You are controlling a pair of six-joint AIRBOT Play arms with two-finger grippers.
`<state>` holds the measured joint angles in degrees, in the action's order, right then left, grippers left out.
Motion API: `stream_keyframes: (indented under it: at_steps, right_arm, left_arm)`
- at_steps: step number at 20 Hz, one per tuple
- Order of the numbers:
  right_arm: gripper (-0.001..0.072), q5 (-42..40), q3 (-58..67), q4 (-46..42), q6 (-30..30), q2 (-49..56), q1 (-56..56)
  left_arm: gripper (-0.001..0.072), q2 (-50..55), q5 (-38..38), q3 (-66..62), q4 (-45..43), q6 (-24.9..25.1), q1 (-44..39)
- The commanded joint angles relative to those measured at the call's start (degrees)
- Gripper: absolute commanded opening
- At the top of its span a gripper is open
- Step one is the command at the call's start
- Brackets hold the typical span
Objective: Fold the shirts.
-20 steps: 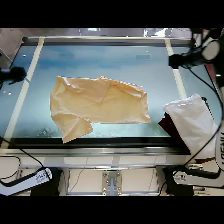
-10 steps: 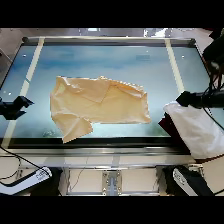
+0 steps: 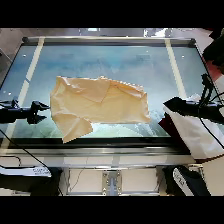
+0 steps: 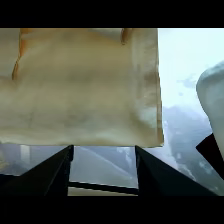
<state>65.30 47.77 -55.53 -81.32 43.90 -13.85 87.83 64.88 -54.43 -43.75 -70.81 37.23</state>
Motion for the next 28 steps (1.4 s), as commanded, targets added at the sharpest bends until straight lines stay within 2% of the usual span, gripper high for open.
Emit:
stream_keyframes:
  at_steps: [1, 4, 6, 11, 12, 13, 14, 16, 18, 20, 22, 23, 25, 28]
  right_arm:
    - [0.0451, -0.3, -0.4, 1.6, 0.0, -0.2, 0.0]
    - [0.0451, -0.4, -0.4, 1.7, 0.0, -0.2, 0.0]
    - [0.045, -0.3, -0.4, 1.9, 0.0, -0.2, 0.0]
    - [0.045, -0.3, -0.4, 1.9, 0.0, -0.2, 0.0]
    - [0.045, -0.1, -0.4, 1.8, 0.0, -0.2, 0.0]
    - [0.0449, 0.2, -0.4, 1.4, -0.2, -0.2, 0.0]
    - [0.0449, 0.8, -0.4, 0.0, -0.7, -0.2, 0.0]
    - [0.0449, 4.2, -1.1, -6.1, -3.3, -0.2, 0.0]
    - [0.0451, 7.6, -6.3, -10.5, -8.7, -0.3, 0.0]
    - [0.0453, 1.5, -17.4, -2.6, -13.2, -0.7, 0.0]
    - [0.0453, -10.9, -28.6, 11.5, -14.0, -0.1, 0.0]
    - [0.0452, -16.5, -33.2, 20.1, -11.8, 0.5, 0.0]
    - [0.0451, -21.4, -37.2, 30.3, -3.6, 2.1, 1.0]
    - [0.0451, -28.1, -36.7, 33.8, -2.9, 5.0, 6.1]
  left_arm:
    - [0.0694, 2.2, 0.1, 0.0, 0.9, 4.0, 0.0]
    - [0.0679, 3.1, 0.3, 0.0, 0.9, 5.7, -1.7]
    - [0.0596, 3.5, 0.3, 0.0, 1.0, 5.7, -3.2]
    - [0.0585, 4.8, 1.6, 0.0, 1.0, 6.5, -7.4]
    - [0.0441, 4.9, 1.6, 0.0, 1.0, 6.5, -8.0]
    - [0.0184, 4.9, 1.6, 0.0, 1.0, 6.5, -8.2]
    - [0.0018, 4.9, 1.8, 0.0, 1.0, 6.6, -8.3]
    - [0.0014, 4.8, 3.0, 0.0, 1.0, 6.5, -7.9]
    - [0.0014, 4.8, 3.8, 0.0, 0.9, 6.6, -7.6]
    - [0.0014, 4.8, 3.9, 0.0, 0.9, 6.6, -7.3]
    - [0.0014, 4.8, 3.9, 0.0, 1.0, 6.6, -7.4]
    - [0.0014, 4.8, 4.0, 0.0, 1.0, 6.6, -7.4]
    - [0.0015, 4.8, 4.0, 0.0, 1.0, 6.6, -7.4]
    - [0.0014, 4.8, 4.0, 0.0, 1.0, 6.6, -7.4]
